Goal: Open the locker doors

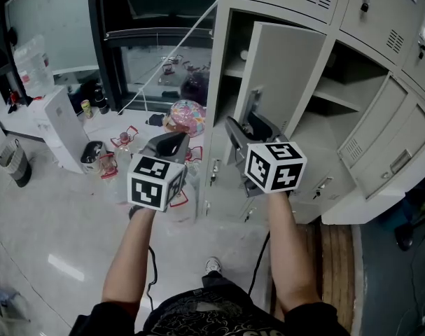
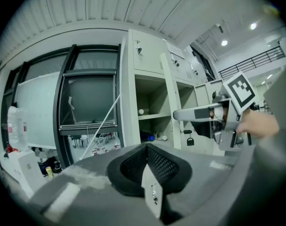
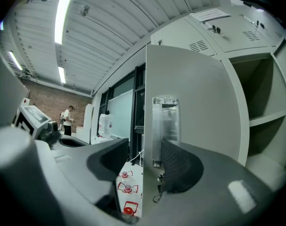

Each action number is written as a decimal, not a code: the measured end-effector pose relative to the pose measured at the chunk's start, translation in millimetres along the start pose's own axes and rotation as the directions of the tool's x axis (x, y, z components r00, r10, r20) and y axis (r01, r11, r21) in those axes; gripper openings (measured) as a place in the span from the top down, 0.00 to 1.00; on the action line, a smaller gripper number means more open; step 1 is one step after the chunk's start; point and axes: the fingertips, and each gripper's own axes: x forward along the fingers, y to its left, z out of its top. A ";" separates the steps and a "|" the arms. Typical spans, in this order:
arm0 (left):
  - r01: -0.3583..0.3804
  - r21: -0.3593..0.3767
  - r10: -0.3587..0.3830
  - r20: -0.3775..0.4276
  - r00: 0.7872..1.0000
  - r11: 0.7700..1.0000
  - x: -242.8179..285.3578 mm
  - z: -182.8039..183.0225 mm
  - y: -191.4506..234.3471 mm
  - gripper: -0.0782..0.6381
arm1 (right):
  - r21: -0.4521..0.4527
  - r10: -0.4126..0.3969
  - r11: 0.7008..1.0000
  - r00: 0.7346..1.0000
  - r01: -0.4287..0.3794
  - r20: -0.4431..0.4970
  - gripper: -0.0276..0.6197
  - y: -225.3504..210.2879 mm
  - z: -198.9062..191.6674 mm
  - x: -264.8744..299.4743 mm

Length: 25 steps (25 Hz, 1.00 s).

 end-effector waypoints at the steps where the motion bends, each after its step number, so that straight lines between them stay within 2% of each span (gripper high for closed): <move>1: 0.003 -0.002 -0.003 0.000 1.000 1.000 -2.4 -0.5 -2.7 0.89 | 0.001 -0.009 1.000 1.000 0.009 0.004 0.64 -0.5 0.1 -4.2; 14: 0.072 -0.015 -0.072 -0.010 0.997 0.997 -25.2 -16.7 -37.9 0.89 | -0.001 -0.083 0.997 0.997 0.083 -0.005 0.65 -11.8 -0.5 -50.1; 18: 0.106 -0.012 -0.106 -0.017 0.994 0.994 -29.5 -19.6 -48.7 0.89 | 0.010 -0.125 0.992 0.992 0.125 -0.003 0.69 -19.9 0.0 -65.6; 25: 0.165 -0.017 -0.165 -0.020 0.986 0.986 -28.8 -21.4 -72.8 0.89 | 0.009 -0.192 0.981 0.981 0.192 -0.016 0.69 -33.8 -0.4 -90.6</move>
